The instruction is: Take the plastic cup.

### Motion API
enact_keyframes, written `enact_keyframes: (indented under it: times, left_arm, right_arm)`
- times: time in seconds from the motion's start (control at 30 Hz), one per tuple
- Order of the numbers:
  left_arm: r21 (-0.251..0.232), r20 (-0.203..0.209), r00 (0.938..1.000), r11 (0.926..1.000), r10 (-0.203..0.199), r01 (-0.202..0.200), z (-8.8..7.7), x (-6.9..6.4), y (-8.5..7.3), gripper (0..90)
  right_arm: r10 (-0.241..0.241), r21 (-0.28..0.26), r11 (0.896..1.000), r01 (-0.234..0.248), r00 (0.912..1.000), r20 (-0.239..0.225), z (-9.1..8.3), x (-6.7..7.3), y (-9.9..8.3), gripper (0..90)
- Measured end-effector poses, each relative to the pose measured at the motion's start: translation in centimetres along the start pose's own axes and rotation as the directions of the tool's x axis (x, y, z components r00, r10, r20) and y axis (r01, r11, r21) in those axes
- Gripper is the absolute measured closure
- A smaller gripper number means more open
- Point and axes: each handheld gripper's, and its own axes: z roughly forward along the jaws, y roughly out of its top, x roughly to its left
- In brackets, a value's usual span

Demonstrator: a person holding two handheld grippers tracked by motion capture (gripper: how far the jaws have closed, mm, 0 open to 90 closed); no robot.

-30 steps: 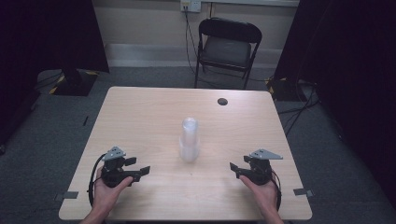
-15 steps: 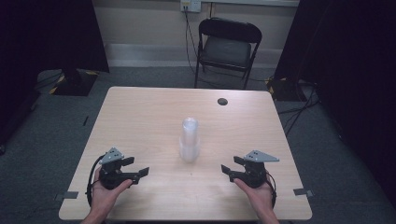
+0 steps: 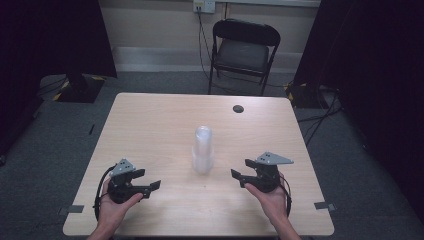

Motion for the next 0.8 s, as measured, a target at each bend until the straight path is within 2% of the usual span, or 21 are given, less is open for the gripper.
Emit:
enact_keyframes:
  times: [0.23,0.47,0.63,0.8]
  left_arm:
    - [0.002,0.006,0.9999,0.9999,0.015,-0.015,0.2,-0.2,0.1,19.4]
    - [-0.018,0.021,0.9994,0.9995,0.028,-0.027,0.1,-0.2,0.1,19.5]
    - [-0.017,0.029,0.9992,0.9995,0.029,-0.028,0.1,-0.3,0.1,19.5]
    - [-0.016,0.025,0.9992,0.9994,0.031,-0.030,0.2,-0.2,0.1,19.5]
  right_arm:
    - [-0.010,-0.009,1.000,0.010,0.9992,-0.039,0.6,0.4,1.4,31.2]
    - [-0.054,-0.023,0.998,0.053,0.9961,-0.070,1.1,1.5,3.0,31.3]
    - [-0.083,-0.031,0.996,0.080,0.9932,-0.082,2.2,2.1,3.9,27.0]
    - [-0.097,-0.037,0.995,0.094,0.9884,-0.116,3.6,2.7,4.9,22.1]
